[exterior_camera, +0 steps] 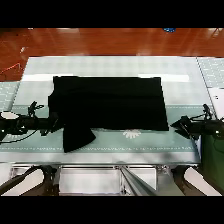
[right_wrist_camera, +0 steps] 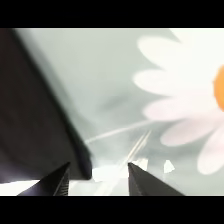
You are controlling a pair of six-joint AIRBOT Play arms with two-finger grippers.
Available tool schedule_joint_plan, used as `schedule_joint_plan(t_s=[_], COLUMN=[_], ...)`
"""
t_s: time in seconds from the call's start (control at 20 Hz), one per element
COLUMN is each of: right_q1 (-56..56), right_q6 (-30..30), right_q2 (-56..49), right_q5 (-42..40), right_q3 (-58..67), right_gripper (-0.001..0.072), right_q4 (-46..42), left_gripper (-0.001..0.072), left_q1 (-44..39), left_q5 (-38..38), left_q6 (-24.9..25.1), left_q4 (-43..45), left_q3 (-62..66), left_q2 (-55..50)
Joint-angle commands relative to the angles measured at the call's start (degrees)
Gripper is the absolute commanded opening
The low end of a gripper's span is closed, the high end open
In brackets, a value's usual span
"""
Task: Fold the shirts.
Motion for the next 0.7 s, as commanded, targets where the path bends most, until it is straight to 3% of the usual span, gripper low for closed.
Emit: schedule_joint_plan(t_s=[0.0, 0.15, 0.3, 0.35, 0.45, 0.65], right_q1=[-0.31, -0.09, 5.84, 8.87, 12.92, 12.48], right_q6=[-2.78, -6.80, -7.30, -7.21, -8.26, -7.96], right_q2=[-3.15, -7.26, -10.34, -10.97, -11.02, -10.91], right_q5=[-0.33, -0.85, -2.27, -3.02, -3.39, 1.81], right_q3=[-1.73, -1.73, 0.37, 1.95, 6.03, 14.84], right_gripper=[0.0413, 0.0413, 0.0402, 0.0359, 0.0025, 0.0024], right_q4=[4.72, 12.41, 13.55, 13.77, 13.57, 11.15], left_gripper=[0.0018, 0.0018, 0.0018, 0.0019, 0.0019, 0.0019], left_q1=[-0.15, -0.20, -0.20, -0.20, -0.15, 1.31], left_q5=[-1.20, -1.14, -0.98, -1.01, -1.57, -6.71], left_q6=[0.15, 0.15, 0.11, 0.11, 0.13, 1.68], left_q4=[-0.66, -0.68, -0.68, -0.68, -0.68, -0.68], left_q3=[0.48, 0.48, 0.50, 0.50, 1.05, 8.81], left_q2=[-0.04, -0.04, -0.04, -0.04, -0.04, 0.90])
